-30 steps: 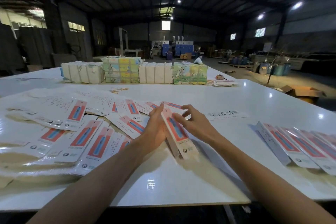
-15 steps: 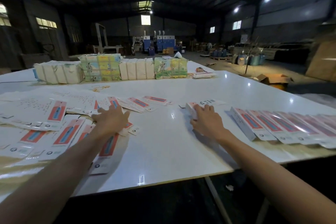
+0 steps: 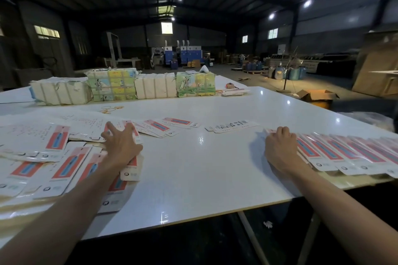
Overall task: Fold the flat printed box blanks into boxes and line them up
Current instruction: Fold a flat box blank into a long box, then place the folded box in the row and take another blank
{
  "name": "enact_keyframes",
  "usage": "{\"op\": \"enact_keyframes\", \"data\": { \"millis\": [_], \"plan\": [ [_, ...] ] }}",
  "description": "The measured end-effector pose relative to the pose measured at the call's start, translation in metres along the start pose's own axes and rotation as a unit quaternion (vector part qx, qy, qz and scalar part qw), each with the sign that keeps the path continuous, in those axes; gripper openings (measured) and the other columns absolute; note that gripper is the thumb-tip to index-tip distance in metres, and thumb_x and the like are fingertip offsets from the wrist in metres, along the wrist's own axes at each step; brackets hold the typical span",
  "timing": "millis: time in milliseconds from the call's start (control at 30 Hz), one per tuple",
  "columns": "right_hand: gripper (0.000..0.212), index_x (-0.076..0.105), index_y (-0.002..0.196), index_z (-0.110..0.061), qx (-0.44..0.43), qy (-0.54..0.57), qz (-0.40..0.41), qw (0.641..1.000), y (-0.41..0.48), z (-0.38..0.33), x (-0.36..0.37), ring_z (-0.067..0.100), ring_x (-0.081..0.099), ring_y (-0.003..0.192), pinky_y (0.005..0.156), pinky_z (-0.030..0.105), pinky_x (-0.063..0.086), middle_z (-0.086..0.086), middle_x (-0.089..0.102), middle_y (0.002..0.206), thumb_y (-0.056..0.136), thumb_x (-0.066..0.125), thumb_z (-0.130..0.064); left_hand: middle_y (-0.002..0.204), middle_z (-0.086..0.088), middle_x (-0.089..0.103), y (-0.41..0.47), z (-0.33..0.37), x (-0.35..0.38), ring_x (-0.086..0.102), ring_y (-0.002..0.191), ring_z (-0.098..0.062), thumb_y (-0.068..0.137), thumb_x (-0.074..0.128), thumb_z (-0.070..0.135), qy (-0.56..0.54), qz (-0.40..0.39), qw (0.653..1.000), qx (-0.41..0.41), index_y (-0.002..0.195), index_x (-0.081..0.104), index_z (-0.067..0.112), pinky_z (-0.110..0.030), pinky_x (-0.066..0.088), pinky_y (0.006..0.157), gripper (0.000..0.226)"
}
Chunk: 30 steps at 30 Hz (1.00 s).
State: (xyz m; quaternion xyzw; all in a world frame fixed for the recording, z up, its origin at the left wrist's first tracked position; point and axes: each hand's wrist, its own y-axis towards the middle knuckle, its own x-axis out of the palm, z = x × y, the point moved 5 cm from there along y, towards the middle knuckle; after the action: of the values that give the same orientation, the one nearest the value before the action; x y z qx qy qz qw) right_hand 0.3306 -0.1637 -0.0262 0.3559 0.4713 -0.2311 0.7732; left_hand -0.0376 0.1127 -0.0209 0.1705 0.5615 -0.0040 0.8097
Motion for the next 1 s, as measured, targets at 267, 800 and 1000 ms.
{"op": "enact_keyframes", "data": {
  "millis": [267,800,1000],
  "plan": [
    [0.045,0.056,0.138,-0.011,-0.14,0.415,0.033,0.898,0.011,-0.091,-0.054,0.031,0.06,0.121,0.098,0.042,0.046,0.01,0.064,0.132,0.107,0.054,-0.044,0.111,0.0,0.065,-0.032,0.06,-0.016,0.075,0.085,-0.02,0.073,0.095,0.036,-0.308,-0.096,0.944,0.069,0.132,0.051,0.033,-0.031,0.058,0.062,0.074],
    [0.031,0.069,0.125,-0.027,-0.103,0.853,-0.178,0.48,0.001,-0.177,-0.039,0.029,0.079,0.097,0.084,0.05,0.066,0.018,0.063,0.117,0.1,0.068,-0.009,0.132,-0.016,0.068,-0.063,0.096,0.06,0.066,0.124,-0.032,0.112,0.037,0.054,-0.682,-0.338,0.648,-0.035,0.149,0.054,0.026,-0.054,0.054,0.106,0.049],
    [0.033,0.064,0.137,-0.024,-0.141,0.816,-0.173,0.533,-0.001,-0.178,-0.04,0.03,0.077,0.102,0.086,0.051,0.066,0.018,0.062,0.116,0.105,0.065,-0.019,0.109,-0.022,0.07,-0.072,0.099,0.06,0.071,0.099,-0.032,0.11,0.043,0.049,-0.703,-0.324,0.629,-0.061,0.141,0.056,0.021,-0.04,0.062,0.077,0.044]
  ]
}}
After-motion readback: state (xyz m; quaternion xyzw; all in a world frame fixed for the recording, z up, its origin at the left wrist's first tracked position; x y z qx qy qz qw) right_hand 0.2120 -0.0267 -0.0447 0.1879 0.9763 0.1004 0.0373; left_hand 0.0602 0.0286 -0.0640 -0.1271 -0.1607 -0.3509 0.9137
